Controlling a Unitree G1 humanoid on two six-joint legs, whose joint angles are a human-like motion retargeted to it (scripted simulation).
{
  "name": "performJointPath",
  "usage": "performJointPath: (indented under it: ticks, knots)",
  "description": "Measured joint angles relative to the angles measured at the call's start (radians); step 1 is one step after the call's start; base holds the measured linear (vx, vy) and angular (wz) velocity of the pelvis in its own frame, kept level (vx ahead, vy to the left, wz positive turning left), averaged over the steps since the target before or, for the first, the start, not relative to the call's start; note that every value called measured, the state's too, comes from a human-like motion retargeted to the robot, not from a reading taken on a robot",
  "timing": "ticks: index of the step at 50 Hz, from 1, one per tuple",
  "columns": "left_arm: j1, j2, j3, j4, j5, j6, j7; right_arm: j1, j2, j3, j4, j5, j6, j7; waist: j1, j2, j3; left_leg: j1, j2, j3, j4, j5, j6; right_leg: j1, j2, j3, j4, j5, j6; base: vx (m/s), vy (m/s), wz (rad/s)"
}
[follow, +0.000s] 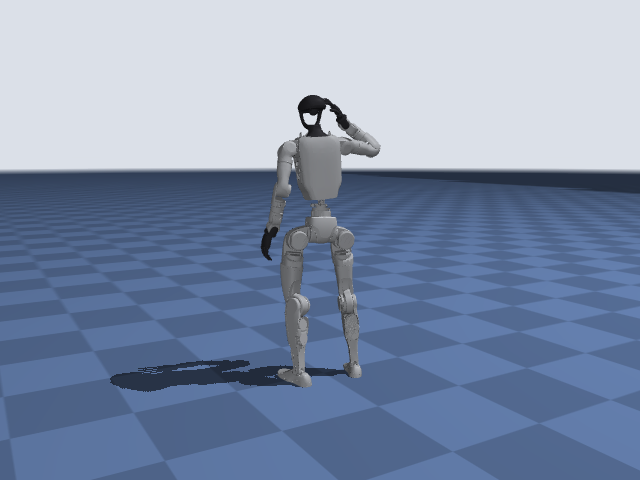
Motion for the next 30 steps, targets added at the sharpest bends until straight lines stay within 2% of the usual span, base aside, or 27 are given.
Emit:
performJointPath:
  ticks: [30]
  knots:
    - [-0.003,0.006,0.001,0.005,-0.003,-0.003,-0.005,0.0,0.004,-0.016,-0.005,-0.009,-0.001,-0.005,0.006,0.003,-0.005,-0.004,0.0,0.0,-0.001,0.001,0.0,-0.004,0.001,-0.001,-0.001,0.002,0.0,0.0,0.0,0.0]
